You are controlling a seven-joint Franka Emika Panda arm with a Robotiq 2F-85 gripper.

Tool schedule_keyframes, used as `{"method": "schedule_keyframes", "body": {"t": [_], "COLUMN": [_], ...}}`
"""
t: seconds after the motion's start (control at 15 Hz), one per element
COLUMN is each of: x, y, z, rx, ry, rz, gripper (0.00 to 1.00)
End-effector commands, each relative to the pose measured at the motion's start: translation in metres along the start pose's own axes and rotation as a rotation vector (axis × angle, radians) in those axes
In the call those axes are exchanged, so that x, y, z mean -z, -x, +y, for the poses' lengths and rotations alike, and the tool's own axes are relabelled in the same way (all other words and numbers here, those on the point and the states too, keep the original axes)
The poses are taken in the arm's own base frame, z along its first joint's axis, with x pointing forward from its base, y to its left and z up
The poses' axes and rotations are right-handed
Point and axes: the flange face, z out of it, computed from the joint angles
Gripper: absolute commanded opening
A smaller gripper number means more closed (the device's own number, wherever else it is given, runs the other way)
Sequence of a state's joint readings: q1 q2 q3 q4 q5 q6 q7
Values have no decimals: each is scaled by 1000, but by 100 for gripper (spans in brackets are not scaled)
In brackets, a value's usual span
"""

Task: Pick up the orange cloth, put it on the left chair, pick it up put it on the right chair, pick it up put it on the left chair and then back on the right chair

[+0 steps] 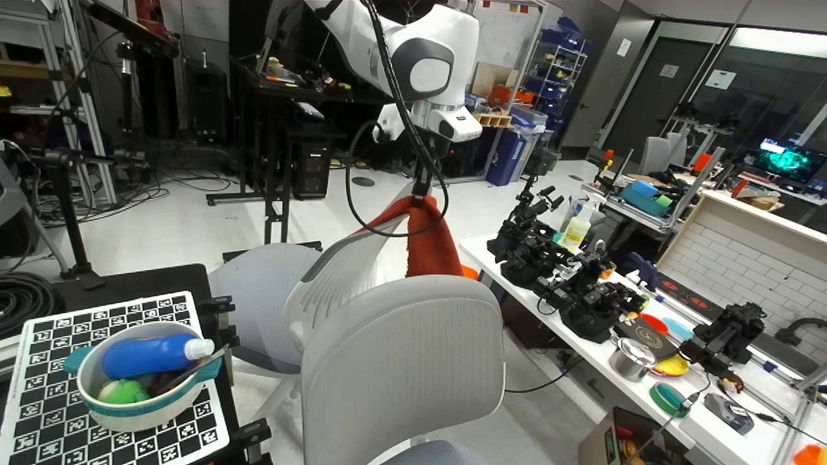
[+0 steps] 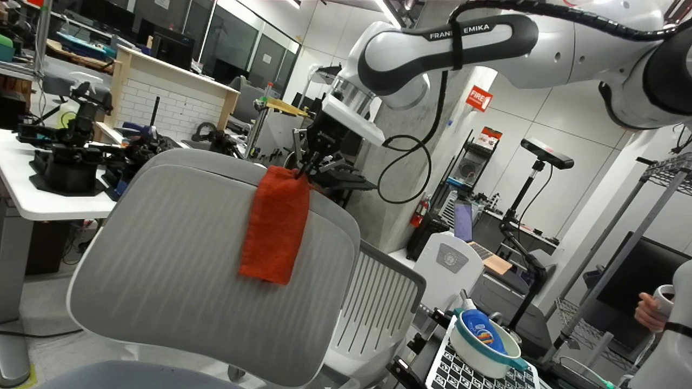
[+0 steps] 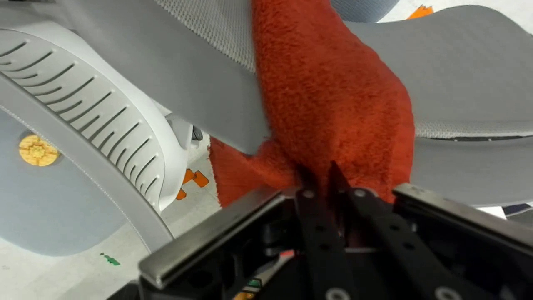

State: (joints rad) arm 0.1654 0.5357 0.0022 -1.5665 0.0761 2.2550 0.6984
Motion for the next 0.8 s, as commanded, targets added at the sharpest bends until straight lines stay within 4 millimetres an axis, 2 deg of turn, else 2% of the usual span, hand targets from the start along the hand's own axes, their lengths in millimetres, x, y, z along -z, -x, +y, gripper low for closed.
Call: {"method": "schedule_keyframes", "body": {"t": [0.0,0.2,0.4,0.53,0.73], "x": [27,63,121,171,222], "y": [-17,-37,-61,-76,-98], "z": [2,14,39,62,96], "rx": [-15,-43,-88,-123,-174], "ry": [-2,-17,-45,-67,-92], "rz": [20,55,104,154,214], "gripper": [2,2,2,2,2]}}
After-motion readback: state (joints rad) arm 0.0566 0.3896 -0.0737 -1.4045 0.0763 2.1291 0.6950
